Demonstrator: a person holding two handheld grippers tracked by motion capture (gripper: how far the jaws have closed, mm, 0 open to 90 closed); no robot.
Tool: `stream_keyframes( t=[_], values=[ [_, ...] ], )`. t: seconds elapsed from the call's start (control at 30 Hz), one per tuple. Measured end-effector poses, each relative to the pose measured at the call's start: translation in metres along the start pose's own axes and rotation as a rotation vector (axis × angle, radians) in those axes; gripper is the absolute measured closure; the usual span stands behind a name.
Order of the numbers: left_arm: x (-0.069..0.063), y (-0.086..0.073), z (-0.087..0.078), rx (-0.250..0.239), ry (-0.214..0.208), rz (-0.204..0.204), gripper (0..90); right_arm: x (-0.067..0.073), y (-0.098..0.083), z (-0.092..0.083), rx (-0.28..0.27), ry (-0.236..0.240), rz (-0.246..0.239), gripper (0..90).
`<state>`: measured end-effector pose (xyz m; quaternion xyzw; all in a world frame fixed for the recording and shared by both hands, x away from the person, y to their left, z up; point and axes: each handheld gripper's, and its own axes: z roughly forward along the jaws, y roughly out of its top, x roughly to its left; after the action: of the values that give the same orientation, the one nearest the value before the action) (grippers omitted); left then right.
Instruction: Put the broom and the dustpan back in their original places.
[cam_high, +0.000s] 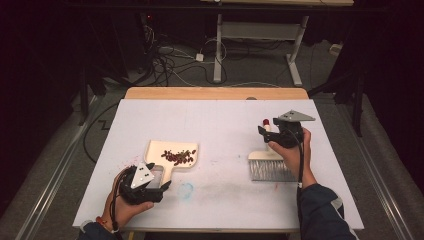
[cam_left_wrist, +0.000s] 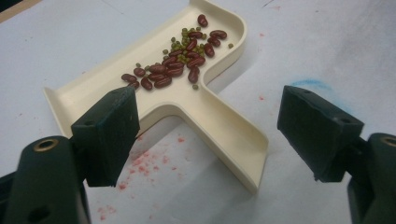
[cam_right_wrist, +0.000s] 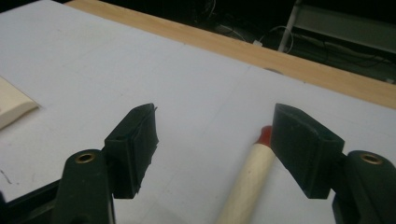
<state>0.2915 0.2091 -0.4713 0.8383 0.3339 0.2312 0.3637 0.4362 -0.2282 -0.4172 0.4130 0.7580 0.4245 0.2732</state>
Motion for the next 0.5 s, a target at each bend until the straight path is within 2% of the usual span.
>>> stream_keyframes(
  t=[0.13, 0.27, 0.5],
  values=[
    [0.0, 0.001, -0.001, 0.0, -0.001, 0.011, 19.5, 0.006, 0.005, -0.007, -0.027, 0.018, -0.019, 30.4],
    [-0.001, 0.0, 0.0, 0.001, -0.001, 0.012, 19.4, 0.013, 0.01, -0.013, -0.03, -0.007, -0.046, 29.5],
    [-0.001, 0.0, 0.0, 0.005, 0.002, 0.017, 19.4, 0.017, 0.013, -0.022, -0.064, 0.014, -0.045, 26.6]
  ],
)
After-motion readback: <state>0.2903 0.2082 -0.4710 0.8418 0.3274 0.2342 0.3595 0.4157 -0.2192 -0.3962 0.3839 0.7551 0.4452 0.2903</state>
